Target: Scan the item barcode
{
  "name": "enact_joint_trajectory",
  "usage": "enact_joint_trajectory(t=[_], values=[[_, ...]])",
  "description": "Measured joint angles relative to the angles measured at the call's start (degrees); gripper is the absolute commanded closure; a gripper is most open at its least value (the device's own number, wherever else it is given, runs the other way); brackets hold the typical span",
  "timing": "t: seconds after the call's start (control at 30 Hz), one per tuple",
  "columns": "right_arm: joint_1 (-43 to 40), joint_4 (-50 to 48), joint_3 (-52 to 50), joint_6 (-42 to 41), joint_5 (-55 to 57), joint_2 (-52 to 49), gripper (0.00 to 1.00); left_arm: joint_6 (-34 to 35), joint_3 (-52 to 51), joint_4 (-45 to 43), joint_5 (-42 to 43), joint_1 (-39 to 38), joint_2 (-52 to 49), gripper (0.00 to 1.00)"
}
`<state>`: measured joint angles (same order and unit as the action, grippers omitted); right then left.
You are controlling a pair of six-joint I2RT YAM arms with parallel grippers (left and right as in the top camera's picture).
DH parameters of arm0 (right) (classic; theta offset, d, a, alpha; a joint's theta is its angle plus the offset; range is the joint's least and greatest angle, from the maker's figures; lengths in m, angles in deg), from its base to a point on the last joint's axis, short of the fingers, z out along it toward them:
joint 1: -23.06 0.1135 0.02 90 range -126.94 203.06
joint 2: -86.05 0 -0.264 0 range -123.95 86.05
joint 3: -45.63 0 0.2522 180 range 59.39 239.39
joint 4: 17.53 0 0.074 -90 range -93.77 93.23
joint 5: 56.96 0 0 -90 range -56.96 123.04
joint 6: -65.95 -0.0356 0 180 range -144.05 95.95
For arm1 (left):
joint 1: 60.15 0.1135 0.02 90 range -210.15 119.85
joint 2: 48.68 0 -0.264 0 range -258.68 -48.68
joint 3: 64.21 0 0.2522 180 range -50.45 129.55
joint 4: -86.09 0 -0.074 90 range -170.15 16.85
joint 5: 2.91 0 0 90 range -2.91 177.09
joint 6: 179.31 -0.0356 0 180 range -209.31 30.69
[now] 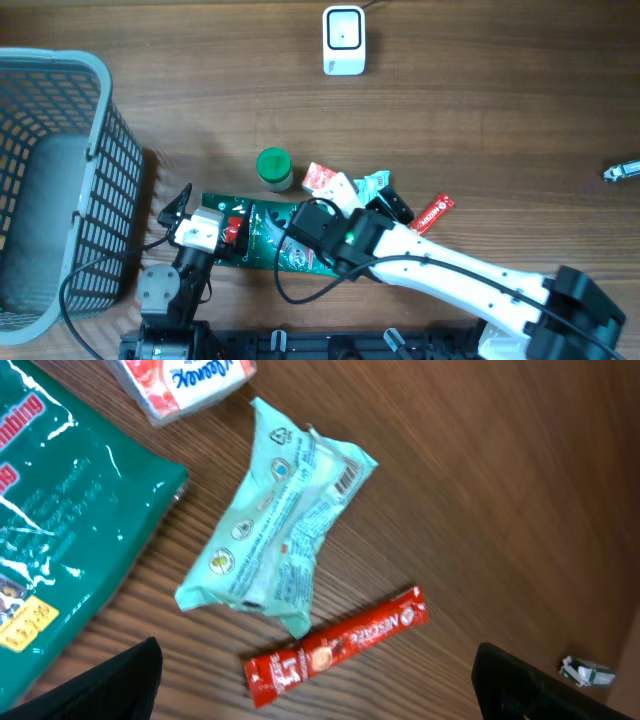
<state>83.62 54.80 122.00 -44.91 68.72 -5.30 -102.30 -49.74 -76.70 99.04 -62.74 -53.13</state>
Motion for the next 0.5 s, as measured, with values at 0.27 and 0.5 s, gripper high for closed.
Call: enact_joint_trajectory(t=[0.27, 0.5], values=[[0.0, -0.6, -0.1, -1.6, -1.1, -16.7, 0.05, 0.0, 0.0, 0.0, 0.0, 0.0, 0.0, 0.00], [0.0, -7.1, 1.9, 3.2, 0.0, -19.6, 0.23, 0.0, 0.0, 0.0, 0.0, 0.0, 0.0, 0.00]])
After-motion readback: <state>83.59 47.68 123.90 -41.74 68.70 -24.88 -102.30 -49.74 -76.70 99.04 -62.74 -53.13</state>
